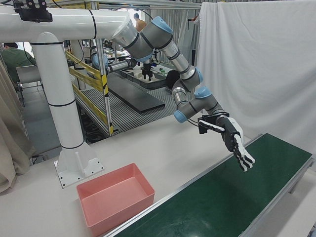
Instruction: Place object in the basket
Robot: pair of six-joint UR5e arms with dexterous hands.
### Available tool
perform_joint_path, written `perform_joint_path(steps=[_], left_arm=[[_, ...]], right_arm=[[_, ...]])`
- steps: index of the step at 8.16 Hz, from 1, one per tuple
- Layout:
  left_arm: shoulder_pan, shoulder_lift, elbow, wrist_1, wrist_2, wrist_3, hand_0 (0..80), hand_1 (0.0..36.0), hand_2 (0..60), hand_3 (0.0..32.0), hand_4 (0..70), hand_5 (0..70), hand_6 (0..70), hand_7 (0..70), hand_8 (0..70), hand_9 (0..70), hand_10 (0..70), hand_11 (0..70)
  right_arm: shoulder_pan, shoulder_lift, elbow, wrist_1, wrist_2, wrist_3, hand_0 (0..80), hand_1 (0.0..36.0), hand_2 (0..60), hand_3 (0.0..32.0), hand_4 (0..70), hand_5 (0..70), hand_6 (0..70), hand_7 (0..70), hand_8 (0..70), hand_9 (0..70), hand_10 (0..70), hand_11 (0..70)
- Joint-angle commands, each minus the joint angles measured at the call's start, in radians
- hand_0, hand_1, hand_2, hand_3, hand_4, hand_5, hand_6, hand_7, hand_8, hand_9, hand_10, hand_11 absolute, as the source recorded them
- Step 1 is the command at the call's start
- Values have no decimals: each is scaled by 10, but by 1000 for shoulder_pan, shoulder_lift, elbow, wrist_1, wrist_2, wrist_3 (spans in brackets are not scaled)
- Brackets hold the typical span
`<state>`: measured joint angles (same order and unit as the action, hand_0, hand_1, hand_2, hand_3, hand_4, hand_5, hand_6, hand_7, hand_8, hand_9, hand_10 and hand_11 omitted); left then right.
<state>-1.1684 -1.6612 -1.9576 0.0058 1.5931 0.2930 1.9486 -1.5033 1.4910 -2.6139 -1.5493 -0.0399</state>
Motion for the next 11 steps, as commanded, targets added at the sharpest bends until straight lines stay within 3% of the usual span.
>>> perform_joint_path(steps=[1, 7, 11], left_arm=[[3, 4, 2, 0, -1, 0, 419, 0, 0, 0, 95, 68, 0, 0, 14, 9, 38, 57], [7, 6, 3, 5, -21, 0, 449, 0, 0, 0, 100, 54, 0, 0, 14, 8, 40, 62], [7, 6, -1, 3, -22, -2, 427, 0, 0, 0, 101, 57, 0, 0, 13, 8, 41, 61]], right_arm=[[0, 0, 0, 0, 0, 0, 0, 0, 0, 0, 0, 0, 0, 0, 0, 0, 0, 0], [0, 0, 0, 0, 0, 0, 0, 0, 0, 0, 0, 0, 0, 0, 0, 0, 0, 0], [0, 0, 0, 0, 0, 0, 0, 0, 0, 0, 0, 0, 0, 0, 0, 0, 0, 0]])
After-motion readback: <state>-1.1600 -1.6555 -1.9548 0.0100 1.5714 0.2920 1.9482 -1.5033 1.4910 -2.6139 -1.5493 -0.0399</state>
